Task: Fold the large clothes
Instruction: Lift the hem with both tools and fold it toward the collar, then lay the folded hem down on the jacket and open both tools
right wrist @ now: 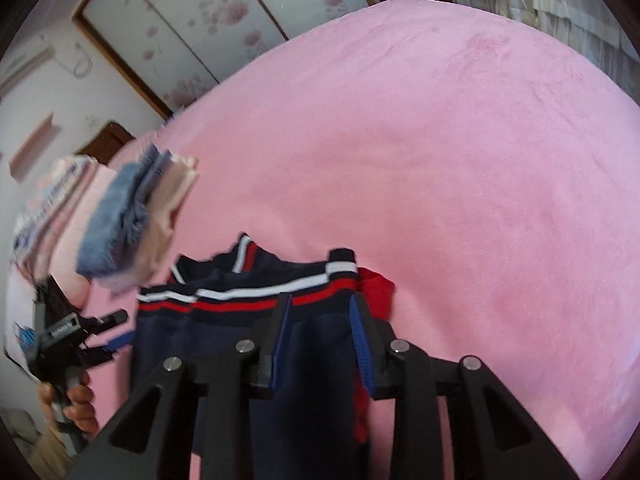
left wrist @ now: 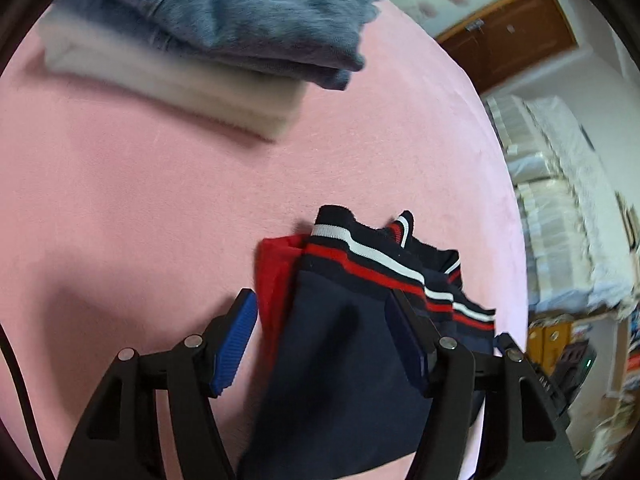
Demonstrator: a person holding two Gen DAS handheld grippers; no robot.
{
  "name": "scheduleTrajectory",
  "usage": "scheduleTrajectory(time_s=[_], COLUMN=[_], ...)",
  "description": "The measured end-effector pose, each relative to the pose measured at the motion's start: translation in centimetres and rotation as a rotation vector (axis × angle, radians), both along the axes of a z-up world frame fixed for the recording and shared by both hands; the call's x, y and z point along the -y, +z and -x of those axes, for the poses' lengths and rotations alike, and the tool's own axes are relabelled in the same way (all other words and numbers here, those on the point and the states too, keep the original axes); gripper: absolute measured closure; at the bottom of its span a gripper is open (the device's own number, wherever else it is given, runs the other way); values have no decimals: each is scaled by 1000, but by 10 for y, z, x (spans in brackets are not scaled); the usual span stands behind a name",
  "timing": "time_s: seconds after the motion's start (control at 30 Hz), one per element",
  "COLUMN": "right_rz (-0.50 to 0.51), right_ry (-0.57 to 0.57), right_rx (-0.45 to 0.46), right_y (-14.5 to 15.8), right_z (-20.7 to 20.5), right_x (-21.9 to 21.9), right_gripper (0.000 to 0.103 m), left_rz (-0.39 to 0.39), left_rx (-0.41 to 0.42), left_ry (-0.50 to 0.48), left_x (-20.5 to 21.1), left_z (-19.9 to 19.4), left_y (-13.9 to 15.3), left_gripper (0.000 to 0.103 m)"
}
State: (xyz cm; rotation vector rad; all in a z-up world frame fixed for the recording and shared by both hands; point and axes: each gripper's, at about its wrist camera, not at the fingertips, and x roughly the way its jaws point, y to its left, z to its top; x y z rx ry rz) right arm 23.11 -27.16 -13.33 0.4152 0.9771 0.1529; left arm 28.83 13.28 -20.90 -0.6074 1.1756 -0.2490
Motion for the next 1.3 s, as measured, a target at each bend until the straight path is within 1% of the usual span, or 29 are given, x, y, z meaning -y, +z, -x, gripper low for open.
scheduleTrajectory(time_s=[0.1,0.27,0.33,0.37,0.4,0.43,0.47,0.5,0.53,0.57,0.63,0.67,0.7,0.73,0.8,0.87,0.93,0.97,1.0,1.03,1.1,1.17,1.23,1.27,1.3], right_rz=[28,22,21,26,34,42,51,62,72,84,124,149,173,185,215,238,233,233,251,267,283,297,329,348,356], right_ry=[8,18,30,35,39,43,48,53,60,68,81,89,99,105,110,99,87,84,74,70,64,52,55,56,55], right_rx=[-11,-16,-8,-3,0,4,7,14,19,25,29,28,26,29,50,90,176,207,232,234,204,158,109,94,93], right_y=[-6,-15,-15,-15,-15,-15,-15,-15,-14,-14,-14,-15,-16,-16,-13,-3,15,21,24,23,11,-7,-25,-34,-37], right_z=[-1,-2,-2,-2,-2,-2,-3,-3,-4,-4,-5,-5,-5,-5,-4,1,9,11,11,8,-3,-14,-21,-23,-23], right_x=[-1,2,1,0,-1,-2,-3,-4,-6,-8,-13,-16,-19,-22,-27,-31,-33,-34,-34,-35,-35,-34,-37,-39,-40], right_gripper=[74,73,73,73,73,73,73,72,71,71,75,78,85,90,91,92,92,93,93,93,93,93,93,92,92], left_rz=[-64,-231,-296,-315,-322,-334,-343,-345,-344,-327,-293,-288,-296,-302,-311,-299,-301,-316,-351,-381,-407,-409,-428,-449,-461], left_rx=[61,150,162,158,151,144,146,149,150,151,154,159,166,178,207,252,304,316,324,316,271,232,227,238,243], left_ry=[-65,-192,-231,-247,-252,-251,-240,-230,-219,-201,-182,-174,-166,-154,-114,-69,-32,-23,-15,-11,-2,8,1,-7,-11], left_x=[6,29,39,44,46,47,47,47,45,41,37,35,33,30,31,27,25,26,28,28,26,26,28,31,33], left_z=[0,-2,-5,-8,-9,-11,-14,-14,-15,-16,-15,-13,-10,-7,2,13,24,26,25,22,12,5,3,5,5], left_y=[7,17,16,13,12,9,7,7,7,7,7,7,8,10,16,27,38,40,39,33,16,-3,-16,-19,-20], left_gripper=[39,42,48,55,58,59,66,76,82,88,91,93,94,94,95,95,95,95,95,95,95,95,95,95,95])
